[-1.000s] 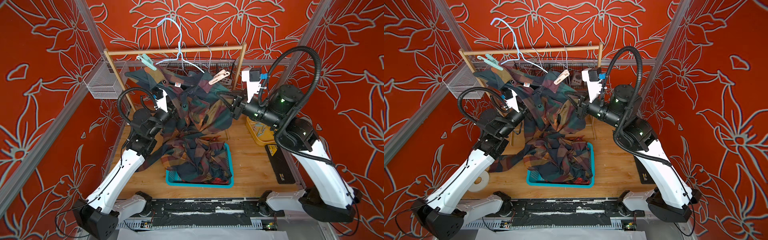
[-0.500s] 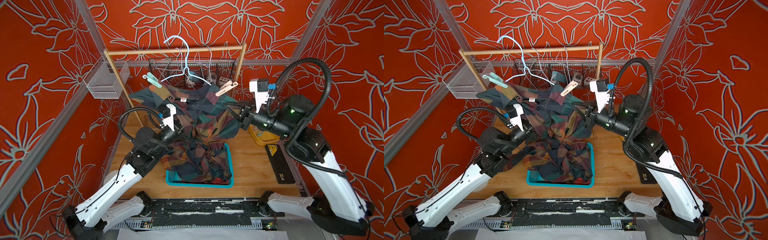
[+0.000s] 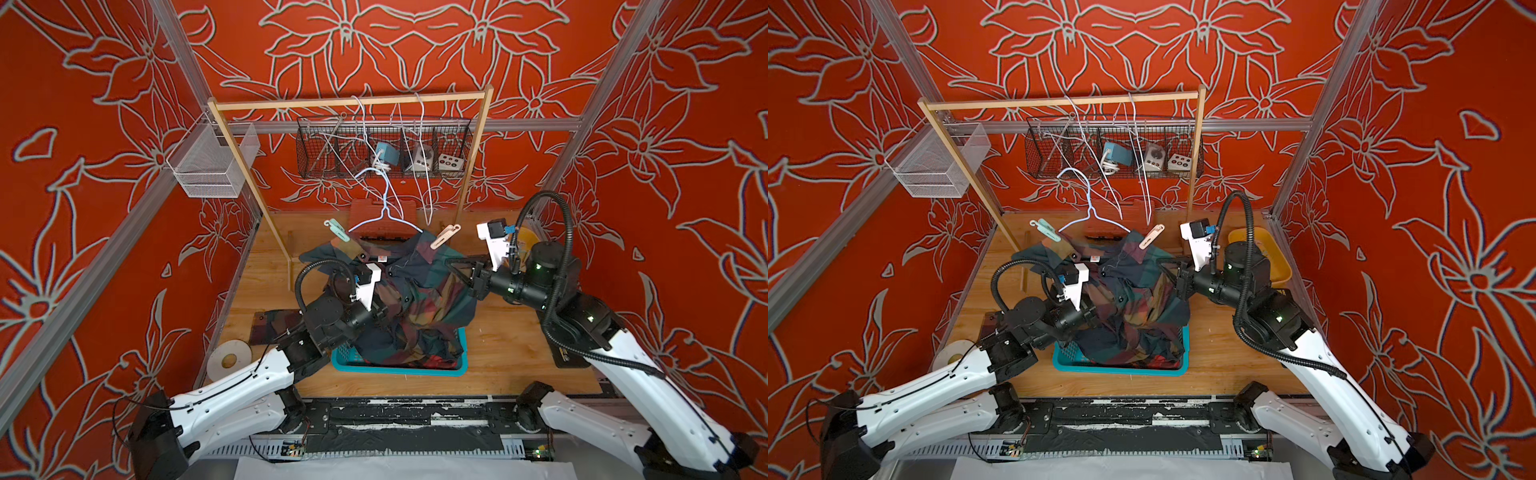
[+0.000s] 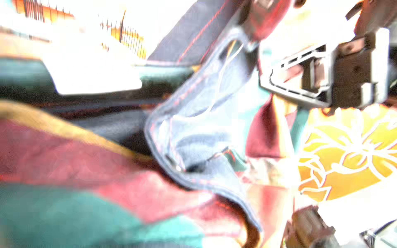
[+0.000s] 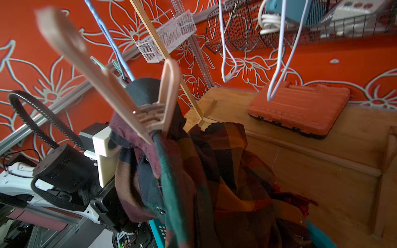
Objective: Remove the clothespins securing long-sleeve shirts to the hanger
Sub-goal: Place the long-sleeve shirt at the bin.
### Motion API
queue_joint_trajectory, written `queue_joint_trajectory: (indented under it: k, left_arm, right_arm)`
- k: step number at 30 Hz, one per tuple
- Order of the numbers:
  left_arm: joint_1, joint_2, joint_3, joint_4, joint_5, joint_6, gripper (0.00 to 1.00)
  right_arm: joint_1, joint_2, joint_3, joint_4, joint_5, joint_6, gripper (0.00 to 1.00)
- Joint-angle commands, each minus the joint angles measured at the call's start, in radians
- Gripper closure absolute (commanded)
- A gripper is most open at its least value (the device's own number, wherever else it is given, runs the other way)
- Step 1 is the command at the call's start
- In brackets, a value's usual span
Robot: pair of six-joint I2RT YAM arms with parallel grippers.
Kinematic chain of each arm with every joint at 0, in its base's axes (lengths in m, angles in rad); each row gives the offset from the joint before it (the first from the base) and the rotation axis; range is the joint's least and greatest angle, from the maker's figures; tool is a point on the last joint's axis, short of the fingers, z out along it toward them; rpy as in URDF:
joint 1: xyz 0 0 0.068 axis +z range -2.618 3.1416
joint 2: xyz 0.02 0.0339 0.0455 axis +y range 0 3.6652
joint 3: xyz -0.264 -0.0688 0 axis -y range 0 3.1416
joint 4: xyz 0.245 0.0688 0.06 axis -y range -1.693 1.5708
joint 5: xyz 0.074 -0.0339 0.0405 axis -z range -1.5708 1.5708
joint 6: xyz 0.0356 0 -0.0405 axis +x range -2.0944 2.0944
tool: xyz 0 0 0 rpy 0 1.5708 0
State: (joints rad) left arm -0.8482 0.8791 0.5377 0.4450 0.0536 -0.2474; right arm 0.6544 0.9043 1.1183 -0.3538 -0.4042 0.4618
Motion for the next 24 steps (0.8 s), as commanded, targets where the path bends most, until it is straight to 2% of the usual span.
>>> queue_joint_trajectory:
  k: [1,6,9,11,12,14,19,24]
  left_arm:
    - [-0.031,-0.003,-0.080,0.035,0.000,-0.070,1.00]
    - [-0.034,-0.001,-0.173,0.007,-0.071,-0.107,0.99]
    - [-0.033,-0.029,-0.175,-0.066,-0.118,-0.107,0.76]
    - [-0.034,-0.059,-0.161,-0.122,-0.146,-0.099,0.51]
    - [-0.034,-0.072,-0.153,-0.148,-0.158,-0.093,0.41]
    - [-0.034,-0.101,-0.127,-0.227,-0.193,-0.073,0.28]
    - [-0.034,-0.172,-0.087,-0.343,-0.241,-0.059,0.20]
    - [-0.034,-0.227,-0.044,-0.426,-0.250,-0.061,0.18]
  right_arm:
    - [0.000,-0.040,-0.063,0.169,-0.038,0.042,1.00]
    - [-0.001,-0.092,-0.200,0.172,0.006,-0.026,1.00]
    - [-0.002,-0.105,-0.246,0.167,0.029,-0.060,1.00]
    - [-0.010,-0.095,-0.260,0.161,0.019,-0.073,1.00]
    - [-0.013,-0.091,-0.265,0.157,0.018,-0.077,1.00]
    - [-0.028,-0.089,-0.286,0.156,0.027,-0.087,1.00]
    - [-0.084,-0.112,-0.356,0.203,0.002,-0.075,1.00]
    - [-0.137,-0.123,-0.371,0.191,-0.027,-0.092,1.00]
